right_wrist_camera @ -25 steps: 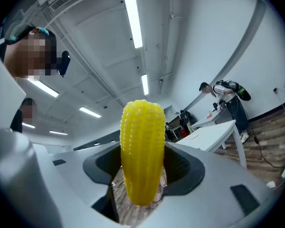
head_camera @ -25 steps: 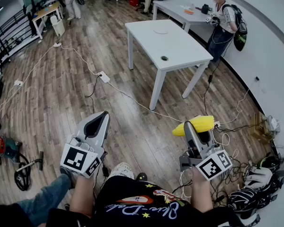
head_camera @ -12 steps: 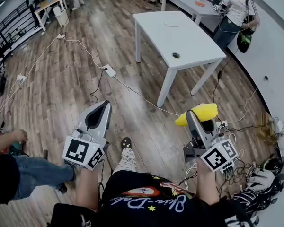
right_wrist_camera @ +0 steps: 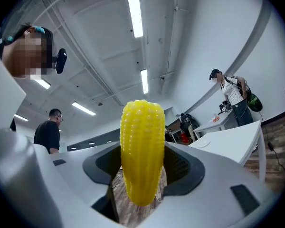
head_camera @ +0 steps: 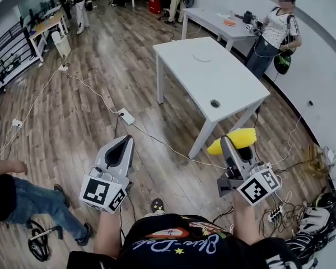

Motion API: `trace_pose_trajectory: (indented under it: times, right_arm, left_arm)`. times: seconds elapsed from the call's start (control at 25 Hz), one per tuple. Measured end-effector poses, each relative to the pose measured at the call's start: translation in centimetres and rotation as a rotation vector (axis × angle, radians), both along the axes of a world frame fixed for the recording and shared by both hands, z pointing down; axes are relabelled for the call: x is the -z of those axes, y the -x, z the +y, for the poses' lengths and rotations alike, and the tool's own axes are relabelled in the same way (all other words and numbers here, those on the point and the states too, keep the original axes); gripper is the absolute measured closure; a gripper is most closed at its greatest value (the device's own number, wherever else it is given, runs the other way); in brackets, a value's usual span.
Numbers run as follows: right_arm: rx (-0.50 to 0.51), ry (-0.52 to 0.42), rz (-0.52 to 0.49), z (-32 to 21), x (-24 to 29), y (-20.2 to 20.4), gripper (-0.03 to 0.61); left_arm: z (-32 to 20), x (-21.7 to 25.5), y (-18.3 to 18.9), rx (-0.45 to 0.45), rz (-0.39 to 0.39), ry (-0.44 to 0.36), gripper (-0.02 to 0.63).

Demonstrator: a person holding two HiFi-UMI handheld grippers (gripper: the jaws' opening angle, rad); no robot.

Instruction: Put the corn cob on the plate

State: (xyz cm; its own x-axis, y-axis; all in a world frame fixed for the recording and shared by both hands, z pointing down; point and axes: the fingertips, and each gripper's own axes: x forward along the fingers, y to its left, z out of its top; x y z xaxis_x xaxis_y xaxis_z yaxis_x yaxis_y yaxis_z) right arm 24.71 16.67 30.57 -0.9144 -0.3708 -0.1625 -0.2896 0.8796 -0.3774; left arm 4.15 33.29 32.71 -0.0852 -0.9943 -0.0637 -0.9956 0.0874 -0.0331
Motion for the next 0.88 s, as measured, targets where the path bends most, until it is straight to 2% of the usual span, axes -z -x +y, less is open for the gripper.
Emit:
trace_pose_trajectory:
  times: [0.2,0.4,0.56,0.88]
  right_arm:
    - [-0.024,0.015,0.018,-1.5,-1.2,4.6,0.314]
    - [-0.048,0.053,0.048,-5.3,-2.8,6.4,0.314]
    - [-0.06,0.055,0.042,-10.0,-3.0,8.9,0.314]
    - [-0.038,0.058,0.002,-21.4,-2.1,14.5,0.314]
  left_arm:
    - [-1.9,-1.6,5.6,-0.012,0.034,0.016,0.615]
    - [-6.3,-2.9,8.1,-0.034,0.056,0.037,0.615]
    - [-10.8,-3.2,10.5,-0.045,0.051,0.054,0.615]
    - [-22.2,-0.6,15.7,-0.042,-0.002,0.044,0.615]
